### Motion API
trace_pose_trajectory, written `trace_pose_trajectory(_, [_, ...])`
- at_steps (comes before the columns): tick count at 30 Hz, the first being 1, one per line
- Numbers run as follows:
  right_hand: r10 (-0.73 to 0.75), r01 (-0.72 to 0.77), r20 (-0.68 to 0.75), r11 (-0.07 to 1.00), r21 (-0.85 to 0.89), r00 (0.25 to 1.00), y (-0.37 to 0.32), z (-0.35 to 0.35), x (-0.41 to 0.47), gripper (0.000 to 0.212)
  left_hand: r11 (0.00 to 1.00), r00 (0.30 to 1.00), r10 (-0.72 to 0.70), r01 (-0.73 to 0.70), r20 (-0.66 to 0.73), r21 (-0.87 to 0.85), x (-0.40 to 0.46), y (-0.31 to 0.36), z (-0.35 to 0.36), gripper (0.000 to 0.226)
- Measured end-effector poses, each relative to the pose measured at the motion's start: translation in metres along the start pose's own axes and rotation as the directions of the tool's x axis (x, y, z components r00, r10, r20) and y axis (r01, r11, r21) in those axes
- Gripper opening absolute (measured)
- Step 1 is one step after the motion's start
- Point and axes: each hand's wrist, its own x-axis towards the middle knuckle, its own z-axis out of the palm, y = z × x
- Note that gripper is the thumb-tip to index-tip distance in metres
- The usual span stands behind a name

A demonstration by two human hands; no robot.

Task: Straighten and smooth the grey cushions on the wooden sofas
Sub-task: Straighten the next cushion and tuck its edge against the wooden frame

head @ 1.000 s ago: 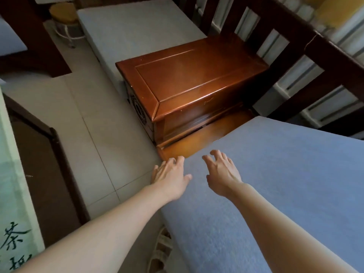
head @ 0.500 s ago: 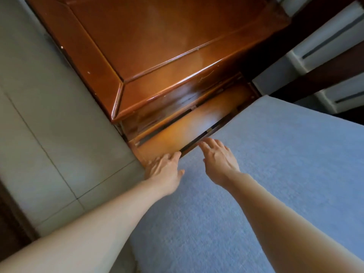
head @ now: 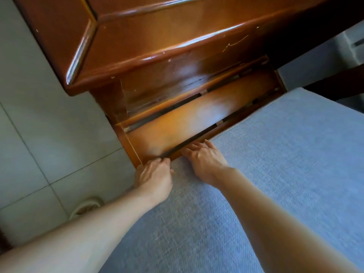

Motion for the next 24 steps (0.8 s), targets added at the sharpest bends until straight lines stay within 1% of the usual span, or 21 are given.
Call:
trace_pose_trajectory(2, [-0.014,0.014,0.006,1.000,0.028,1.000,0.001,0.001,0.010,0.041,0.999,0.999,-0.040,0.040,-0.013,-0.037,0.002,0.000,0.003,0.030])
trace_pose_trajectory(4, [-0.032,0.032,0.022,0.999,0.018,0.999,0.002,0.000,0.018,0.037,0.995,0.998,-0.068,0.068,-0.007,-0.078,0.005,0.000,0.004,0.030])
trace_pose_trajectory(7, [-0.061,0.062,0.050,0.998,-0.006,0.997,0.001,-0.005,0.025,0.035,0.992,0.997,-0.071,0.068,-0.024,-0.110,0.011,-0.002,0.006,0.023])
trace_pose_trajectory(9, [-0.088,0.088,0.038,0.996,-0.004,0.995,0.000,-0.007,0.025,0.033,0.996,0.997,-0.064,0.061,-0.046,-0.065,0.012,0.000,0.006,0.022])
trace_pose_trajectory(14, [-0.122,0.122,0.000,0.992,-0.002,0.992,-0.003,-0.014,0.019,0.031,0.997,0.994,-0.017,0.024,-0.104,0.070,0.010,0.006,0.003,0.035])
trace_pose_trajectory(17, [-0.136,0.136,0.028,0.991,0.015,0.990,-0.006,-0.018,0.017,0.030,0.994,0.994,-0.011,0.022,-0.107,0.106,0.001,0.000,0.001,0.036])
trace_pose_trajectory(21, [-0.151,0.154,0.055,0.987,-0.042,0.987,-0.012,-0.016,0.019,0.032,0.985,0.998,-0.041,0.050,-0.057,0.165,-0.003,0.002,-0.002,0.036])
trace_pose_trajectory(24, [-0.192,0.200,0.077,0.973,-0.116,0.978,-0.014,-0.011,0.021,0.037,0.984,1.000,-0.029,0.027,0.009,0.175,0.003,0.007,-0.006,0.032])
